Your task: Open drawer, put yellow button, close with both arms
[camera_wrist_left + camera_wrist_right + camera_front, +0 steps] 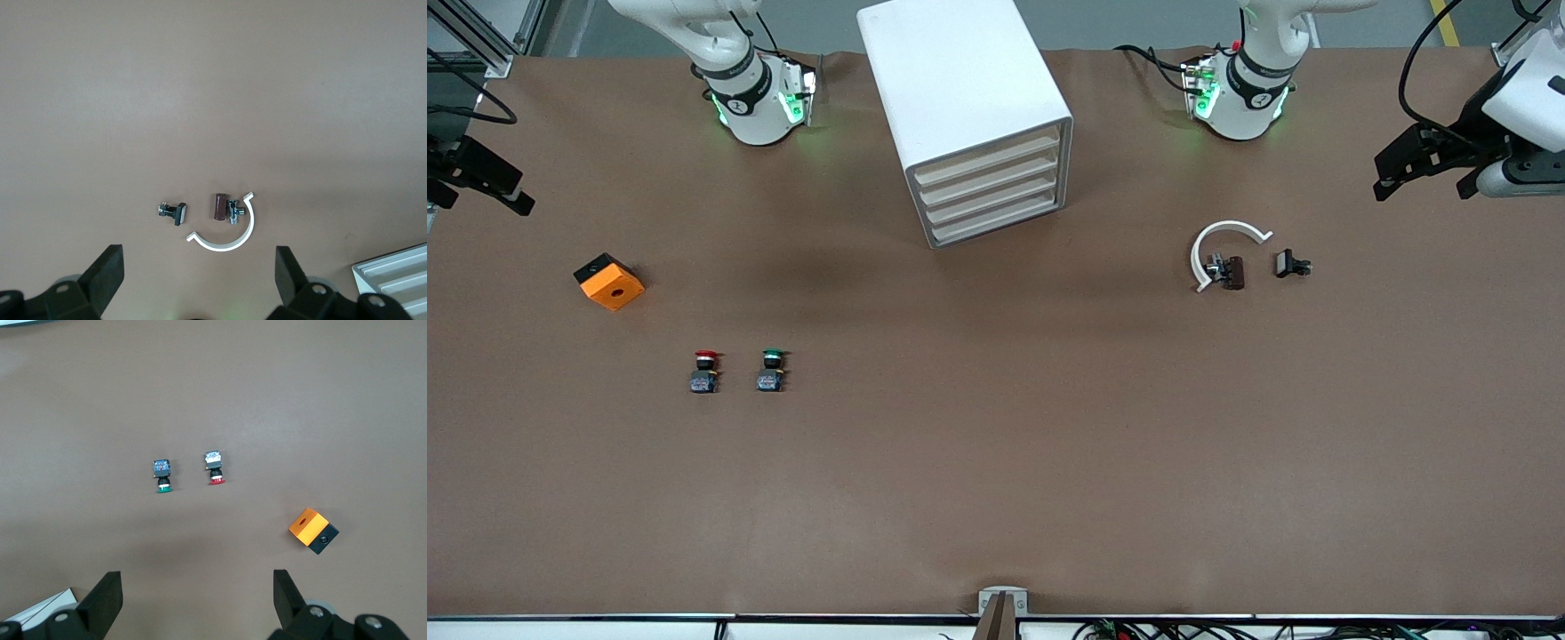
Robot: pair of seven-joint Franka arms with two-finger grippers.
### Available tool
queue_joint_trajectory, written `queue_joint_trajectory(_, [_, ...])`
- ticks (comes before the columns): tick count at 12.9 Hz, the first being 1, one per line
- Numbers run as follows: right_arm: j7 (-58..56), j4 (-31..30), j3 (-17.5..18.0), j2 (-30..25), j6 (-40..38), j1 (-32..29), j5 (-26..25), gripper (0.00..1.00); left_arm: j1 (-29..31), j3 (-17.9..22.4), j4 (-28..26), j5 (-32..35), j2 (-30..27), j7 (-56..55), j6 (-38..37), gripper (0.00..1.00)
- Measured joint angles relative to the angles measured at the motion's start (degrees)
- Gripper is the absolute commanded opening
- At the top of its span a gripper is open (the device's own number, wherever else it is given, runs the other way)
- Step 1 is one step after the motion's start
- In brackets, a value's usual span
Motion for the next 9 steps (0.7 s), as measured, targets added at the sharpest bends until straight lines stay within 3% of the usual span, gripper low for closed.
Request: queue_joint_trajectory(9, [-4.81,0.00,-0.27,-0.01,-0.82,-0.10,-0.72,1.00,2.52,0.72,0.70,0.25,1.21,-0.23,0.16,1.00])
